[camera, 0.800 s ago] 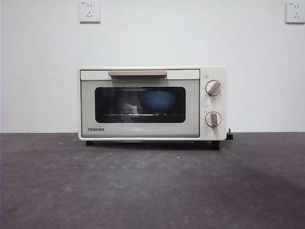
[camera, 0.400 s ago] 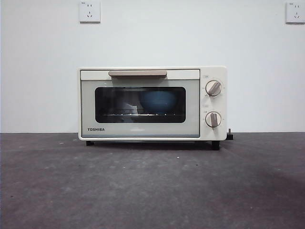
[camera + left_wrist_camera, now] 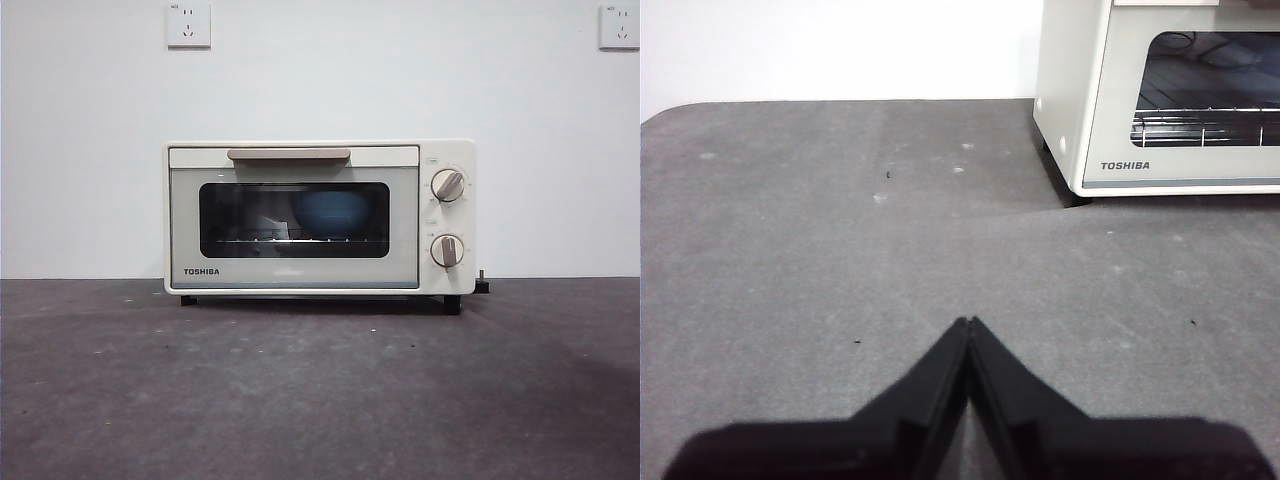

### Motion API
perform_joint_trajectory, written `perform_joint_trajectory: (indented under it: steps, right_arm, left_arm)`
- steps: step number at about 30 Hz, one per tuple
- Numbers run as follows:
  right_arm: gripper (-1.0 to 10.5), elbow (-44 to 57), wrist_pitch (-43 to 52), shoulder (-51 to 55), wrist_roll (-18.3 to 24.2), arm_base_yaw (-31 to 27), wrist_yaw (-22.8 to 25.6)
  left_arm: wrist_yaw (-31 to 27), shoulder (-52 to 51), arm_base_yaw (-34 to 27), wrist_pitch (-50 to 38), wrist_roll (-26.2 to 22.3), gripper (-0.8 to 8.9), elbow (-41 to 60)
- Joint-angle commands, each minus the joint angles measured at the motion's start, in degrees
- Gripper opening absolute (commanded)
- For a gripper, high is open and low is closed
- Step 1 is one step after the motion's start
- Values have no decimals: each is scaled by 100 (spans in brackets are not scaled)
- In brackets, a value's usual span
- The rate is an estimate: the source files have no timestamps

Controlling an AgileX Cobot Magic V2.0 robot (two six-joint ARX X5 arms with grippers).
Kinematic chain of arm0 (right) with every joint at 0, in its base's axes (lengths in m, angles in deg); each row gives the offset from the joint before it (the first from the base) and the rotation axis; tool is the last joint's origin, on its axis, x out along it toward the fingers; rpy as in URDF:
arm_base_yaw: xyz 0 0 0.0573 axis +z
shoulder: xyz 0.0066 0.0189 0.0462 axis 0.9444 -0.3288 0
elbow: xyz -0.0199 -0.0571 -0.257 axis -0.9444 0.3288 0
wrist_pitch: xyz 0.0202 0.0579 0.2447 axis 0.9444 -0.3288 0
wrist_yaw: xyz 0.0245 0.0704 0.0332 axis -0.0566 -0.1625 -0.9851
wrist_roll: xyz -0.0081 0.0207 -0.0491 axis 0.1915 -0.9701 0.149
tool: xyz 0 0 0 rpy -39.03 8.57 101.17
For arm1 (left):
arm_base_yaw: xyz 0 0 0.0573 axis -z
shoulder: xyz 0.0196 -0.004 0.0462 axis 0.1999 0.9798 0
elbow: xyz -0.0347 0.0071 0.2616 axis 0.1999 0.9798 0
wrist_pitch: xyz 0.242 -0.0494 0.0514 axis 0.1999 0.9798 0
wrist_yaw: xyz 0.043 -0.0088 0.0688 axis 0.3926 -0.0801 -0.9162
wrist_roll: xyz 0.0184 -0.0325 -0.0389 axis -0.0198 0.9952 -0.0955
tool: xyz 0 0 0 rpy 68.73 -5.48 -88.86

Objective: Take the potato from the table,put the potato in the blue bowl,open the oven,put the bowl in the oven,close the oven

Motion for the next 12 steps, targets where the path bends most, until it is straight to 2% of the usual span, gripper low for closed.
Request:
perform_joint_trajectory:
  steps: [1, 7, 12]
  right_arm:
    - [1, 35, -70, 15, -44, 0, 17]
    - [1, 35, -813, 15, -44, 0, 17]
    - [1, 33, -817, 13, -44, 0, 7]
  left_arm:
    - [28, 2, -22, -68, 39, -4, 59]
    - [28, 2, -22, -68, 39, -4, 59]
    - [28, 2, -22, -68, 39, -4, 59]
